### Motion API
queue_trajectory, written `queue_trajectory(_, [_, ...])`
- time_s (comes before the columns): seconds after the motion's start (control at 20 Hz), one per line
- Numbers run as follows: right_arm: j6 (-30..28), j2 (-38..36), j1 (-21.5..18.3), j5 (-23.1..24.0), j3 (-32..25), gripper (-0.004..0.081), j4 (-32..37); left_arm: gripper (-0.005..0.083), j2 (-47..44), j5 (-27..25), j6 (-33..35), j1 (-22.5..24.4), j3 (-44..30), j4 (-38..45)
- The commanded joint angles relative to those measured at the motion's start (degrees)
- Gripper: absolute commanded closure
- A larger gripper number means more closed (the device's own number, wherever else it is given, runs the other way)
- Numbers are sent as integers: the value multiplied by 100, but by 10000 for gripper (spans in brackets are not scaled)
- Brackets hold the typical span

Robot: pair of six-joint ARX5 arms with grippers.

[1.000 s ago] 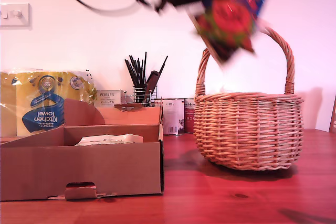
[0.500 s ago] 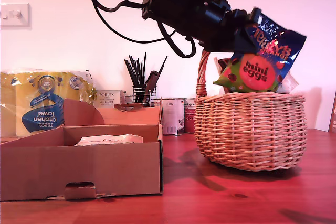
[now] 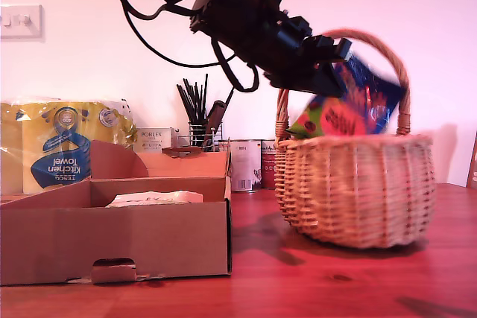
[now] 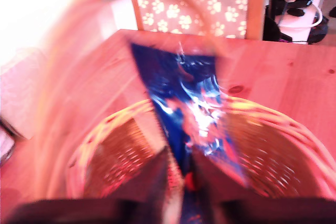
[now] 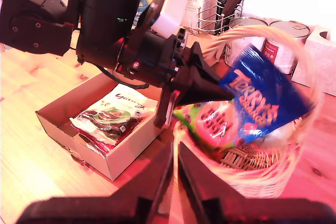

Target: Move the bags of Easter eggs from the cardboard box on the left into the woven basket on the right side.

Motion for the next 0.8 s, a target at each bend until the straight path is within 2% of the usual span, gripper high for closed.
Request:
queue_trajectory(0.0, [-17,17,48,-4,-127,783,24,481,68,-2,17,4,24,66])
queue_trajectory(0.4, [-15,17,48,-4,-127,783,0,488,-129,-2,-20,4,26,157])
queue_trajectory(0.75, [-15,17,48,-4,-127,783,7,485,166,20,-20,-20,26,-317])
